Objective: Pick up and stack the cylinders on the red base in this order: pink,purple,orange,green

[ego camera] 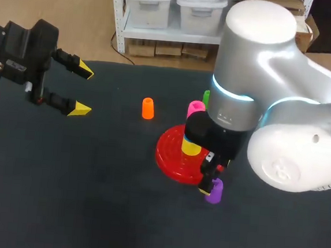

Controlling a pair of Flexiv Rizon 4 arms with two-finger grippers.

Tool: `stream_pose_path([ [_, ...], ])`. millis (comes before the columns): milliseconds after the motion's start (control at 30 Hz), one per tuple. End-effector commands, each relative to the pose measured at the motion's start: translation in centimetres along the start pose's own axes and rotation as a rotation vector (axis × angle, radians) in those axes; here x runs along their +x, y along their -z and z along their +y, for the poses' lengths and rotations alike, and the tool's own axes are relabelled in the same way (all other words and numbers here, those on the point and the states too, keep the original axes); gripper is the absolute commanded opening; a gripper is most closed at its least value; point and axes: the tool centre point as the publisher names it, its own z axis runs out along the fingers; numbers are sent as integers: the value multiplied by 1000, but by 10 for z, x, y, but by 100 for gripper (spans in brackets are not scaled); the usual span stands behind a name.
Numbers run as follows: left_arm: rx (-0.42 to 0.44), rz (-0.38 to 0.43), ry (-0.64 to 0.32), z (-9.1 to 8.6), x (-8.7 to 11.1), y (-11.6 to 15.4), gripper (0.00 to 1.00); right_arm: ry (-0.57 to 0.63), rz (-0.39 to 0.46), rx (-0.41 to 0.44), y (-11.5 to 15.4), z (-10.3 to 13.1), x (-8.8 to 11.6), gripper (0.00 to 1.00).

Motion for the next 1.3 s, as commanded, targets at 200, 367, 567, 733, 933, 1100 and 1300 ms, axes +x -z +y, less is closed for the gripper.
stream_pose_path([
  [200, -1, -2, -2, 0, 1, -1, 100, -2, 7, -13, -8, 2, 6, 94],
  [367, -1, -2, -2, 0, 1, -1, 100, -9, 11, -12, -8, 1, 8, 58],
  [567, -1, -2, -2, 0, 1, -1, 100, -4, 15, -7, -9, 1, 5, 47],
  [733, -1, -2, -2, 0, 1, -1, 100, -2, 18, -4, -10, 0, 4, 48],
  [933, -1, -2, -2, 0, 1, -1, 100, 2, 21, -9, -11, 1, 4, 32],
  [1100, -1, -2, -2, 0, 1, -1, 100, -16, 7, 23, 11, -2, 2, 0],
  [1300, -1, -2, -2, 0, 1, -1, 100, -68, -84, 108, 84, -20, -5, 0],
])
